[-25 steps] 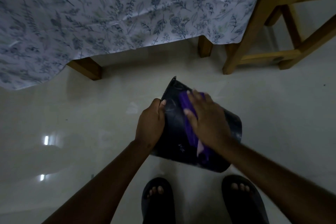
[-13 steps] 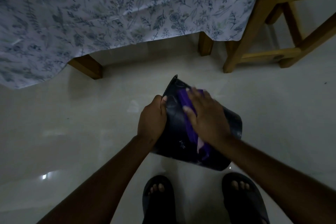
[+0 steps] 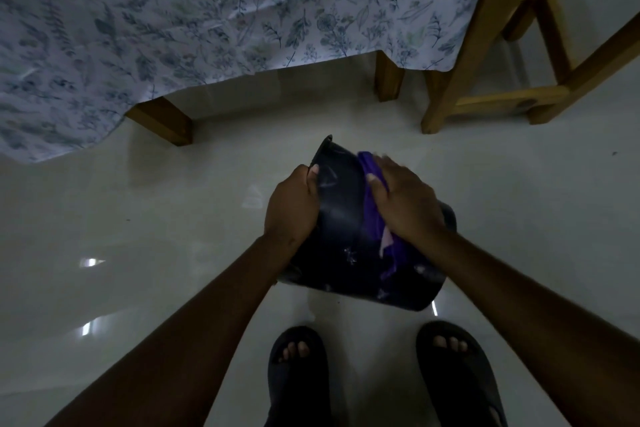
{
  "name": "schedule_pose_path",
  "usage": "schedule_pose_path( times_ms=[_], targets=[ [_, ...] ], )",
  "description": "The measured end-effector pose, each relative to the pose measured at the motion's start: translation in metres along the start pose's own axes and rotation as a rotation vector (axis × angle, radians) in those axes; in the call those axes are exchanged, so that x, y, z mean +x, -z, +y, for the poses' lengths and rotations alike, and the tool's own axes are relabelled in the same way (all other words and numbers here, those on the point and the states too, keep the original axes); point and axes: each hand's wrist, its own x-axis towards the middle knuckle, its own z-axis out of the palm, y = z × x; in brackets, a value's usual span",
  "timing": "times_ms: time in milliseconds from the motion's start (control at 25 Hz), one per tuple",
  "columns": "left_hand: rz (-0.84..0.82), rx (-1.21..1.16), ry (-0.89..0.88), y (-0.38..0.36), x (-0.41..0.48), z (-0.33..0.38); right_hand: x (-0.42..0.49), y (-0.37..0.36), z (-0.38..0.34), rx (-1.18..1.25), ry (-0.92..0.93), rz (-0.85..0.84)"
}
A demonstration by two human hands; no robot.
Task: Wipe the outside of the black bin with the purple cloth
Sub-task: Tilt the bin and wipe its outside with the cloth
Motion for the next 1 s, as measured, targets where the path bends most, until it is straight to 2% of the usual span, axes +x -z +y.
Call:
schedule_pose_path(
  times_ms=[80,160,200,320,400,480,520,640,720,800,920,1000],
  targets=[
    [0.035,0.034,0.025,-0.002,-0.004,-0.005,-0.015,-0.003,0.009,-0.055,-0.036,0.035],
    [0.036,0.095,0.045,-0.003,-0.001,0.0,-0.062,-0.019,-0.003,-0.239,0.128,0.046],
    [0.007,0.099,0.049,-0.004,0.005,0.003,-0.076,-0.024,-0.007,-0.257,0.18,0.041],
    [-0.158,-0.157,0.086,0.005,0.009,0.011,-0.044,-0.019,-0.008,-0.179,0.199,0.063],
    [-0.221,-0.262,0.078,0.007,-0.005,-0.008,0.002,-0.006,-0.001,-0.12,0.144,-0.027],
    [-0.156,-0.193,0.047,0.007,-0.026,-0.02,0.023,-0.003,0.01,-0.087,0.097,-0.138],
    [-0.095,-0.159,0.06,0.004,-0.028,-0.021,0.018,-0.005,0.013,-0.083,0.089,-0.14],
    [-0.026,-0.116,0.095,-0.001,-0.008,-0.011,-0.053,-0.023,0.004,-0.228,0.177,0.013],
    [-0.019,-0.075,0.068,-0.002,0.005,-0.008,-0.096,-0.036,-0.005,-0.291,0.254,0.046],
    [-0.021,-0.063,0.059,-0.003,0.008,-0.011,-0.079,-0.034,-0.006,-0.274,0.308,0.046],
    [-0.022,-0.025,0.048,-0.002,0.011,-0.006,-0.015,-0.011,-0.001,-0.15,0.139,0.003],
    [-0.023,-0.028,0.055,-0.002,0.011,-0.008,-0.012,-0.007,0.013,-0.142,0.04,0.046]
  ],
)
